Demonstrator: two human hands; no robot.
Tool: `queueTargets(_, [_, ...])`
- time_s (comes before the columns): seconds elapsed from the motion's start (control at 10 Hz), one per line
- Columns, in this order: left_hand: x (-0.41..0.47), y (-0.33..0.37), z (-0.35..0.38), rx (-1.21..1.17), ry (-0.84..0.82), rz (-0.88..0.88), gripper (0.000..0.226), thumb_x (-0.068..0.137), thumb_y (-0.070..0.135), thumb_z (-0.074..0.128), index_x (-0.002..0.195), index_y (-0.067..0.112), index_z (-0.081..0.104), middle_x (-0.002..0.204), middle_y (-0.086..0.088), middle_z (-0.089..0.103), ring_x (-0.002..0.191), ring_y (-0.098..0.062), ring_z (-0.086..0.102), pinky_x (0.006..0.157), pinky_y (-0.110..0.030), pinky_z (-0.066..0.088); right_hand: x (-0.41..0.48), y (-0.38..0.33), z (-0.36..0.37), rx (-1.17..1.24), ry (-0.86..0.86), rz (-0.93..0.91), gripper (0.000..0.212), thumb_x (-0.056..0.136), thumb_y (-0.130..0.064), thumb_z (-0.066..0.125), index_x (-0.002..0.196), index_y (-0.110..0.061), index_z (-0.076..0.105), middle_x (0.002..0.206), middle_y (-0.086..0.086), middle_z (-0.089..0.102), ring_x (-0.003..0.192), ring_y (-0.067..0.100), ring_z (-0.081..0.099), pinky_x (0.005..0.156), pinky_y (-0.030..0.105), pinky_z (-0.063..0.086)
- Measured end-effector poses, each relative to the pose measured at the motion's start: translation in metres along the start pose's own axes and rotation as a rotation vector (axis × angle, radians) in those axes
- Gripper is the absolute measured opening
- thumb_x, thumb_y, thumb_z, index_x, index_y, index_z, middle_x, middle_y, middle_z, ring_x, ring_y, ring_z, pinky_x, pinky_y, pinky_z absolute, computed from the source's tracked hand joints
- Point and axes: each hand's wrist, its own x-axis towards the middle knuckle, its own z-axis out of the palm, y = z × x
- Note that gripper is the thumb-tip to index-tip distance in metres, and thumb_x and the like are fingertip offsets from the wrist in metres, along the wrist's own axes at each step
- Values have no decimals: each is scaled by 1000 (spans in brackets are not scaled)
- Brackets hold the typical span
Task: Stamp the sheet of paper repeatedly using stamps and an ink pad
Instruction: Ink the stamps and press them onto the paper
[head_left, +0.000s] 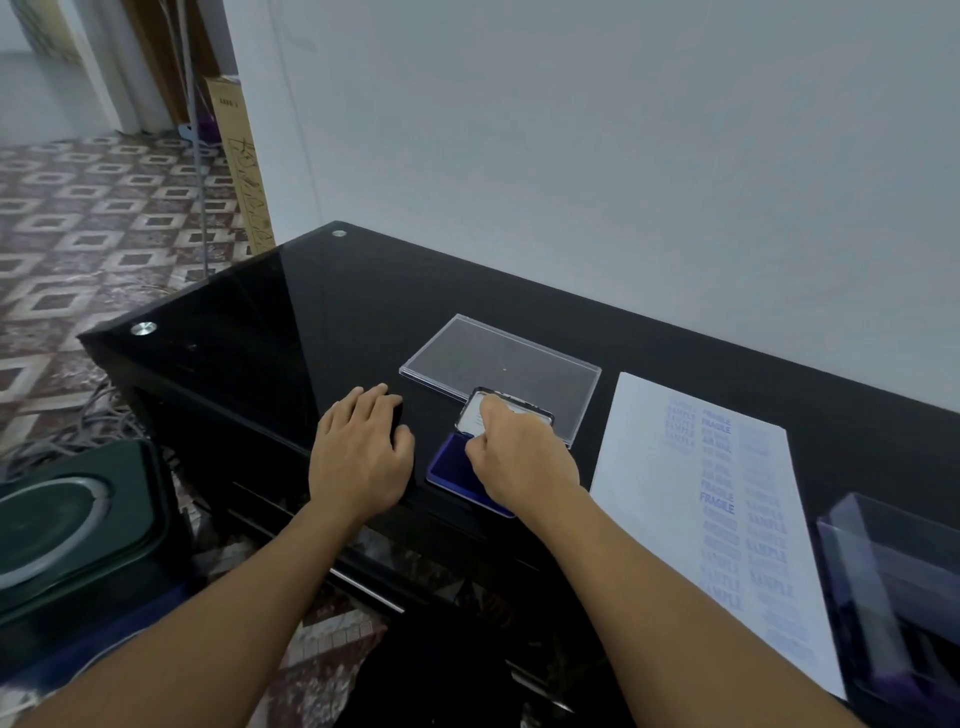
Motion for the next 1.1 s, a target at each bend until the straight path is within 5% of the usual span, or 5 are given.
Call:
queueTargets(0.2, [-1, 0, -1, -8, -2, 7, 44, 98, 34, 43, 139, 22, 51, 153, 0, 43, 145, -21, 29, 120, -42, 22, -6, 0, 3, 4, 19, -9, 4, 102, -23, 43, 102, -25, 40, 98, 7, 71, 83, 24, 65, 69, 35, 56])
queueTargets(0.8, [0, -1, -1, 7, -33, 19, 46, 99, 36, 40, 142, 22, 48, 155, 0, 39, 147, -22, 26, 121, -43, 20, -12, 0, 5, 37, 34, 17, 8, 101, -26, 42, 109, -24, 43, 98, 6, 72, 85, 25, 68, 73, 42, 60])
queueTargets(1.1, [5, -2, -10, -71, -139, -3, 48, 99, 35, 42, 146, 22, 42, 160, 0, 31, 150, -21, 18, 122, -42, 13, -32, 15, -5, 67, 86, 63, 9, 104, -31, 41, 98, -26, 35, 112, 7, 71, 86, 21, 64, 58, 28, 47])
